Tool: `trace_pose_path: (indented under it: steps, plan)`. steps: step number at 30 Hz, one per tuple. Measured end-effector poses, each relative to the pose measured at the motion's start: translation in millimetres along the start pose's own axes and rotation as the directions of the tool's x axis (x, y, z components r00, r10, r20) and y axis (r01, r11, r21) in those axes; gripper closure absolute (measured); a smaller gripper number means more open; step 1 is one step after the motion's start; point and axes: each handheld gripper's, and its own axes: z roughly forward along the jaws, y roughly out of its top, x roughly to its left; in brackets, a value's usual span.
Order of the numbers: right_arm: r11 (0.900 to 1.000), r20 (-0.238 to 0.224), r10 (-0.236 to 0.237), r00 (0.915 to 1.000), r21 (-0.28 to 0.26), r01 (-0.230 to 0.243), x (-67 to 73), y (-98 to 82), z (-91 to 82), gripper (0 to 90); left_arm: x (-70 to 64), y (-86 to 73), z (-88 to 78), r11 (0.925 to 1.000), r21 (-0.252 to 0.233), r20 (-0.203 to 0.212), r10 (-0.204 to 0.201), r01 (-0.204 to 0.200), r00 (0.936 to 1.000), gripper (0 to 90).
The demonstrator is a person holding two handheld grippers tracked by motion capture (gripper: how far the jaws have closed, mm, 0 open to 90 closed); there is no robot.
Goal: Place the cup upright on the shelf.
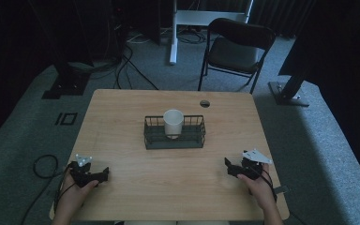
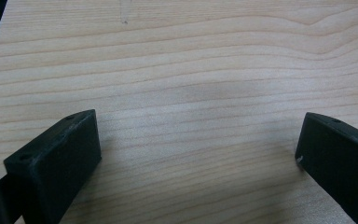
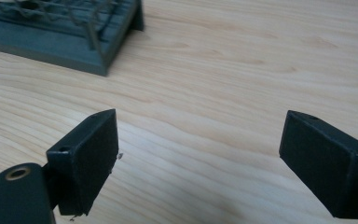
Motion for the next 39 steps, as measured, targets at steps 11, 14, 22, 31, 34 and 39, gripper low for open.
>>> trace_pose_path:
  steps: [11,14,22,31,34,39]
  plan:
    - [0.998,0.053,0.028,0.9982,0.056,-0.031,-23.9,-16.4,-12.8,11.4,0.0,0.0,0.1,1.0,-0.001,0.001,0.0,0.0,1.0,0.4]
    - [0.997,0.059,0.03,0.9978,0.065,-0.034,-26.7,-18.3,-13.9,11.4,0.0,0.0,0.1,1.0,-0.001,0.001,0.0,0.0,1.0,0.3]
    - [0.99,0.081,0.027,0.9964,0.137,-0.038,-32.3,-27.9,-10.1,11.4,0.0,0.0,0.1,1.0,-0.001,0.001,-0.001,0.001,1.0,0.3]
    - [0.977,0.068,0.052,0.9964,0.205,-0.065,-34.0,-30.7,-6.1,11.4,0.0,-0.1,0.1,1.0,-0.002,0.001,-0.001,0.001,1.0,0.3]
    - [0.977,0.07,0.054,0.9961,0.205,-0.067,-33.8,-30.8,-6.2,11.4,0.0,-0.1,0.0,1.0,0.0,0.0,0.0,0.0,1.0,0.3]
    - [0.976,0.07,0.053,0.9962,0.205,-0.066,-33.8,-30.8,-6.2,11.4,0.0,-0.1,0.0,1.0,0.0,0.0,-0.001,0.001,1.0,0.3]
